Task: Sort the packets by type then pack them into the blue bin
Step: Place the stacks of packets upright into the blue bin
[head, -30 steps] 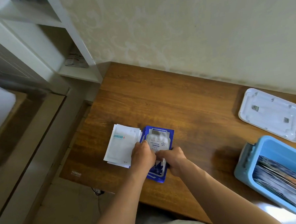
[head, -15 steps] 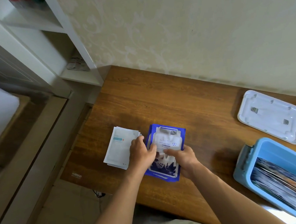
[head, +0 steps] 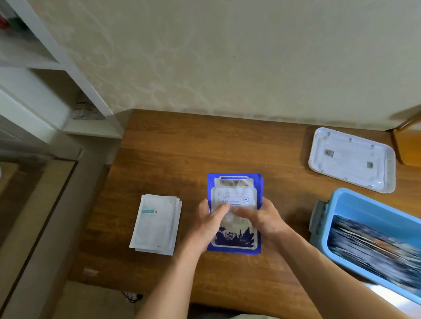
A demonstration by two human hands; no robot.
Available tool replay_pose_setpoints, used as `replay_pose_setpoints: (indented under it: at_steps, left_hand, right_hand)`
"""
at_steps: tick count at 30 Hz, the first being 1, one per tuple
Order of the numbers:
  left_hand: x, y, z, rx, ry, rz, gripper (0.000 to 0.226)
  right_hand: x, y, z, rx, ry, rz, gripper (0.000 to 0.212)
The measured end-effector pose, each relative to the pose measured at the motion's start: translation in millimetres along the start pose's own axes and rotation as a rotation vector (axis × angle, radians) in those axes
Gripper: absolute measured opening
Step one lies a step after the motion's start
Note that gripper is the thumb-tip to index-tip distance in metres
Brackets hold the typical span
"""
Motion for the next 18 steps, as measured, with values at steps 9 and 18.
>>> replay_pose_setpoints:
  at_steps: [9,18]
  left_hand:
    - [-4.4,-60.2,-28.5,0.001,0.079,-0.167,0.014]
    - [-3.6,-139.8,-156.5,0.076,0.392,-0.331,0.025]
  right_hand:
    - [-34.6,55.2,10.7,0.004,-0.157,0.189,0.036]
    - [-131.6,122.1,97.9,-0.064,-0.432,0.46,0.043]
Point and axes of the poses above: each hand's wrist, its own x-axis towards the middle knuckle, its own z-axis out of the back of the hand, y = z × x, the point moved 2 cm from there along x, towards the middle knuckle, and after that the axes turned 8 degrees about y, right-handed, at the moved point
